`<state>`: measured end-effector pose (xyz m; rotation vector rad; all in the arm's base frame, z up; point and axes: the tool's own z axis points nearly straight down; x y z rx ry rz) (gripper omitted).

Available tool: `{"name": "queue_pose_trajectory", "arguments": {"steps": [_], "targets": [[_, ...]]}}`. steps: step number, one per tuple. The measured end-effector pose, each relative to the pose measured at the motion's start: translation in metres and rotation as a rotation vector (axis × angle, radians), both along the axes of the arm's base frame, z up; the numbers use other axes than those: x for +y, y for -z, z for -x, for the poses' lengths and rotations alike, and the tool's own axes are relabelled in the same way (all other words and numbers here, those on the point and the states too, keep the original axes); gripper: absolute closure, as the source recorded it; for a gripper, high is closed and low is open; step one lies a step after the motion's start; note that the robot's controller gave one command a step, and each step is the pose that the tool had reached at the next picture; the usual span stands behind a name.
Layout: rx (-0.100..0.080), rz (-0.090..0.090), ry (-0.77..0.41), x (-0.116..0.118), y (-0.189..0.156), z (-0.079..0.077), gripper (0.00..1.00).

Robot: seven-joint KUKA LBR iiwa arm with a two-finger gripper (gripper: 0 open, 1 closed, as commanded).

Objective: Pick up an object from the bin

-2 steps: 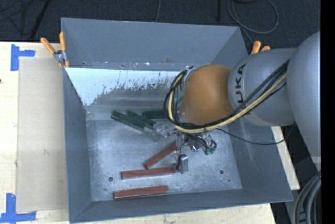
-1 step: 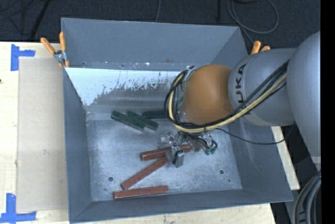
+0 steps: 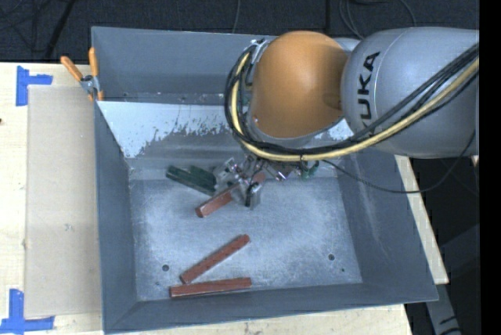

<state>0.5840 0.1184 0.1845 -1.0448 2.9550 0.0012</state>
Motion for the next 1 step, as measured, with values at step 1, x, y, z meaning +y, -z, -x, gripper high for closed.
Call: {"name": "queue_pose_trajectory", "arguments": {"steps": [1], "targets": [[-0.002,0.001,0.006,0.0054,-0.0660,0.0081,1.00]]}}
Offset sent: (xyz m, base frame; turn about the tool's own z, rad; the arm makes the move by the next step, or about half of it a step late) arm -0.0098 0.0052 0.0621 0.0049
